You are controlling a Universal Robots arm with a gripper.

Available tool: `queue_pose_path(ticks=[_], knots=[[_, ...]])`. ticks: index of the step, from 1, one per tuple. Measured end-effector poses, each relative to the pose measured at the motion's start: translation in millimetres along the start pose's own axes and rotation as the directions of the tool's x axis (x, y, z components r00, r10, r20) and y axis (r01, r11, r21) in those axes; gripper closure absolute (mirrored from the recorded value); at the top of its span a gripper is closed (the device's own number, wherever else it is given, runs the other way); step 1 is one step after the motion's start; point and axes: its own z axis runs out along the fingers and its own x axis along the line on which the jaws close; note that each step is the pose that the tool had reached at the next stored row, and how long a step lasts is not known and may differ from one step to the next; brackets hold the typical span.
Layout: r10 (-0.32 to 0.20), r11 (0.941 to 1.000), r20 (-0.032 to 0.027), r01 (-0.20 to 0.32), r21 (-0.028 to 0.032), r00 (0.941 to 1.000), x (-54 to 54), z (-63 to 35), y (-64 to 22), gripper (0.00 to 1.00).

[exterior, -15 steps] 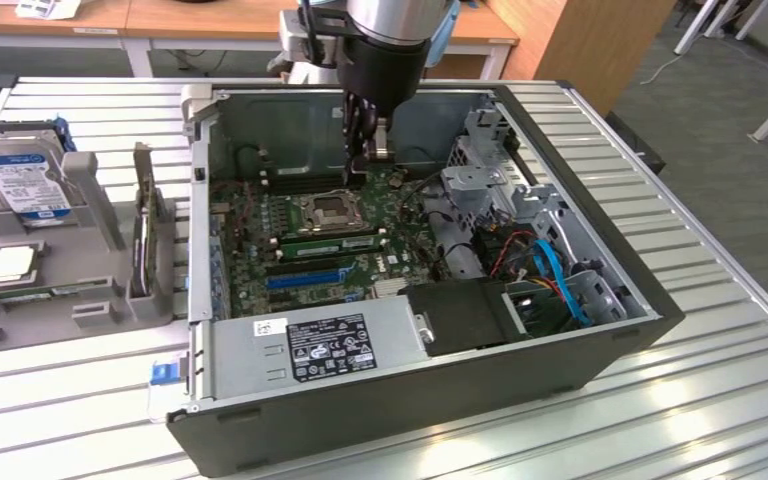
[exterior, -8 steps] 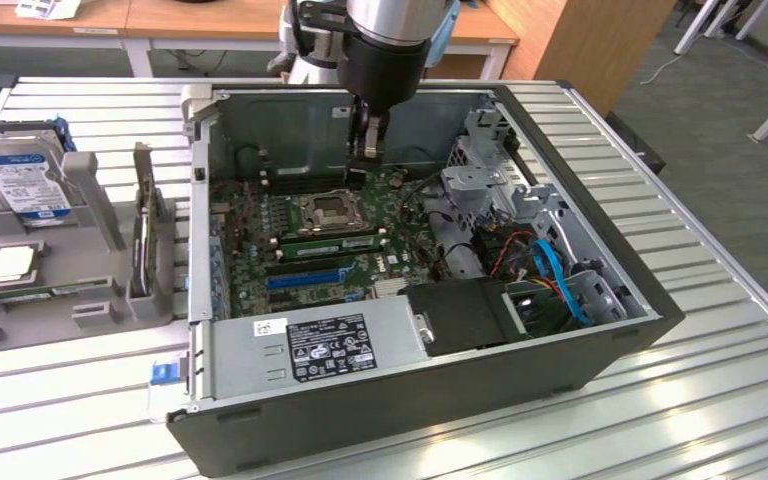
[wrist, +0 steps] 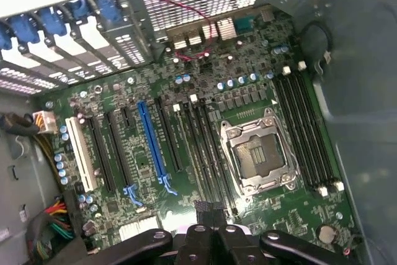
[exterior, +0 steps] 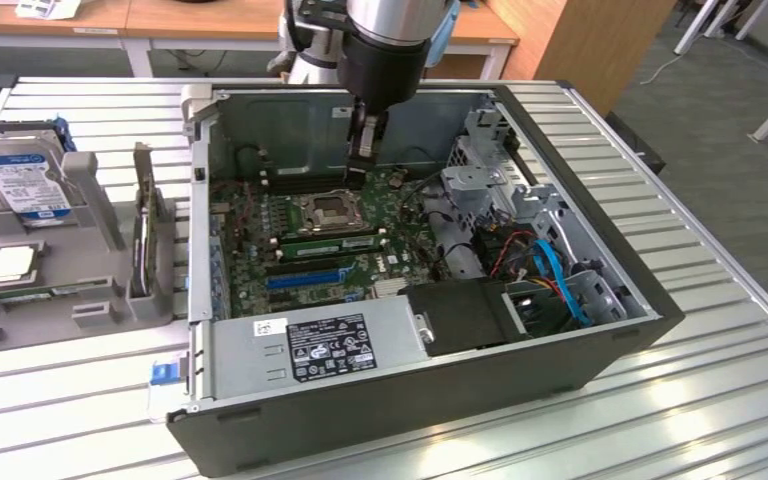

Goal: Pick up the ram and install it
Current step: 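Press down the ram until it locks into place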

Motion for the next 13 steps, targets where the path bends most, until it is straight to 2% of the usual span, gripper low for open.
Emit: queue_pose_path(ticks=[5, 13], knots=[[0.056, 0.9984, 0.0037, -0.056, 0.0017, 0.9984, 0.0, 0.0, 0.0, 0.90], [0.135, 0.9909, 0.0090, -0.135, 0.0038, 0.9909, 0.0, 0.0, 0.0, 0.90]])
